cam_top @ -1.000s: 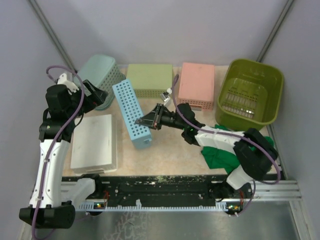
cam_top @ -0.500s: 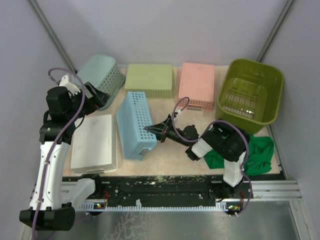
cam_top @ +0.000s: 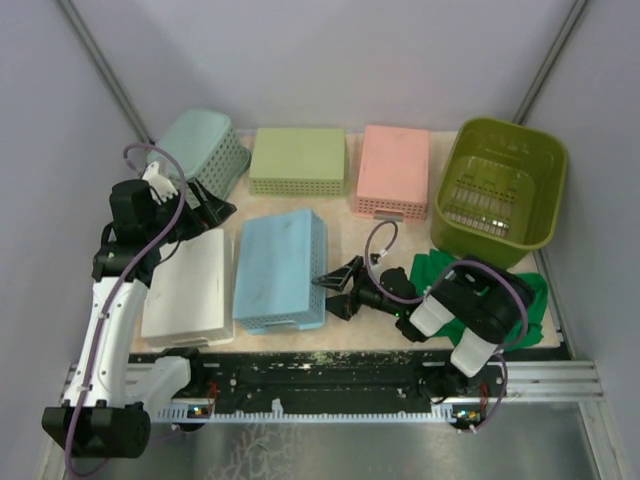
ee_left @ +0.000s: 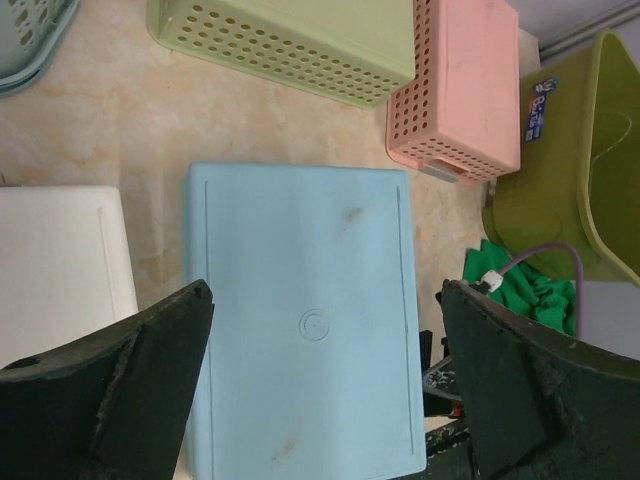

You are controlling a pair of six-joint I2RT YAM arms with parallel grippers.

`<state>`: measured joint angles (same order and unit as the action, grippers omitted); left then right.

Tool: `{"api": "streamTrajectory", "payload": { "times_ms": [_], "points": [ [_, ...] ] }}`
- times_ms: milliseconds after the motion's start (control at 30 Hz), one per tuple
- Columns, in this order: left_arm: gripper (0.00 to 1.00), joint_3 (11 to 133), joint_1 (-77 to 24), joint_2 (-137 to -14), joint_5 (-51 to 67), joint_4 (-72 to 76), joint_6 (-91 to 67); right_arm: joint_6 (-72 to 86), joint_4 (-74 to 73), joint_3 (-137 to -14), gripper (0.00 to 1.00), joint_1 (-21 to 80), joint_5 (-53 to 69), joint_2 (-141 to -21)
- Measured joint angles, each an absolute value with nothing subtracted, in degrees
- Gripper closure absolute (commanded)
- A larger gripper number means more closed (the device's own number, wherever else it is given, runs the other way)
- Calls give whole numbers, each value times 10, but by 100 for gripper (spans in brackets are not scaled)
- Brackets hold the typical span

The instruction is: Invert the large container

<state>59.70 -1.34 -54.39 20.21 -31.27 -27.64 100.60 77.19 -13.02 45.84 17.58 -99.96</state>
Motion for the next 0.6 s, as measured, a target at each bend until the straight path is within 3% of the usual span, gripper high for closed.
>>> {"api": "streamTrajectory", "payload": {
  "times_ms": [67,267,400,600],
  "points": [
    [0,595,-13,-544,208,-312,-271,964,671,-135,12,458,175,-935],
    [0,589,-14,-547,221,-307,-263,790,254,-261,10,458,103,-756],
    [0,582,-15,-554,227,-304,-258,680,63,-361,9,455,40,-738],
    [0,582,-19,-558,230,-304,-249,560,-115,-410,9,455,-11,-744]
  ]
}}
